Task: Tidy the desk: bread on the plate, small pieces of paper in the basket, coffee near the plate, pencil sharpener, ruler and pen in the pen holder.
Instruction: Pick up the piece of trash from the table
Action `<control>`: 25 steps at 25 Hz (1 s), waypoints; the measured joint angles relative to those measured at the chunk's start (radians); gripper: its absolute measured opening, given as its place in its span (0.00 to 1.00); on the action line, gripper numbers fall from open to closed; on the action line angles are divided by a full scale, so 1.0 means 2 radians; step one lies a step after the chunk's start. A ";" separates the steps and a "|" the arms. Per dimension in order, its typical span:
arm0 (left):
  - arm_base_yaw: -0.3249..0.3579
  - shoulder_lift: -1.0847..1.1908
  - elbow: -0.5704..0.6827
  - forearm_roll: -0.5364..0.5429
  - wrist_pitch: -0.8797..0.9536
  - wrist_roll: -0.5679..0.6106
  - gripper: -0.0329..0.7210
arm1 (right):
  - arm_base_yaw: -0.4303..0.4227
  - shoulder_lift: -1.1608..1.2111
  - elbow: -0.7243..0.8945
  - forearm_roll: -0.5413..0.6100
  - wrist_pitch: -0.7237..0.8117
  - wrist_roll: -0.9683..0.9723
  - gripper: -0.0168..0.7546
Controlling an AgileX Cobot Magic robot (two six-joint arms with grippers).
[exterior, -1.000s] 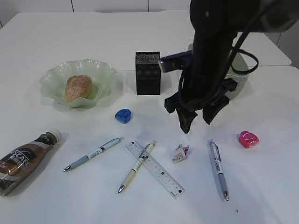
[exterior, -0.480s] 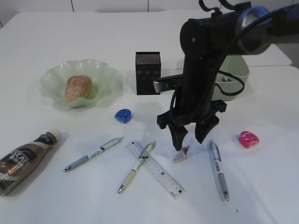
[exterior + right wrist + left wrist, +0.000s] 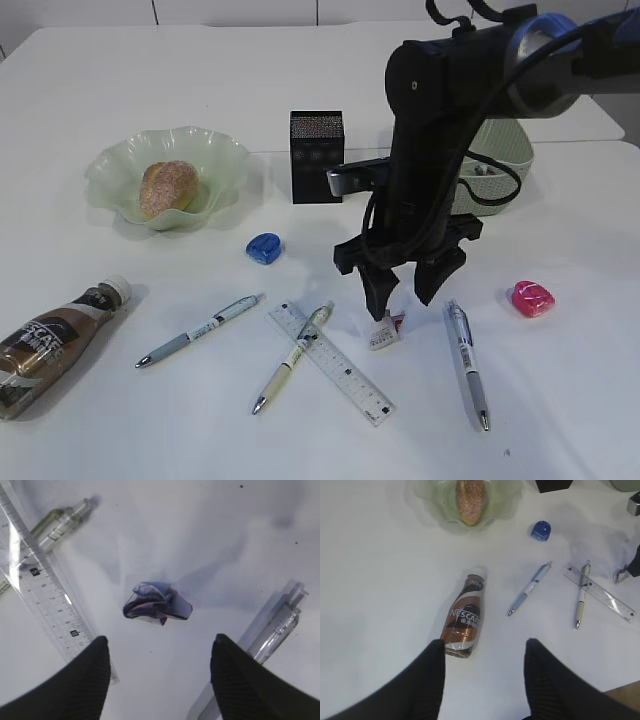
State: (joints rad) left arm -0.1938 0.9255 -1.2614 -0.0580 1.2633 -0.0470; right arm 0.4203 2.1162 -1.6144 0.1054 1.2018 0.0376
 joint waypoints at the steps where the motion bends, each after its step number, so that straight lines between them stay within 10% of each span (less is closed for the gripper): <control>1: 0.000 0.000 0.000 0.000 0.000 0.000 0.52 | 0.000 0.000 0.000 0.000 -0.001 0.000 0.67; 25: 0.000 0.000 0.000 0.000 0.000 0.000 0.52 | 0.000 0.043 0.000 0.014 -0.021 -0.001 0.74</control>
State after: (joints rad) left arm -0.1938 0.9255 -1.2614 -0.0580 1.2633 -0.0470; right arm 0.4203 2.2030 -1.6144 0.1326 1.1599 0.0355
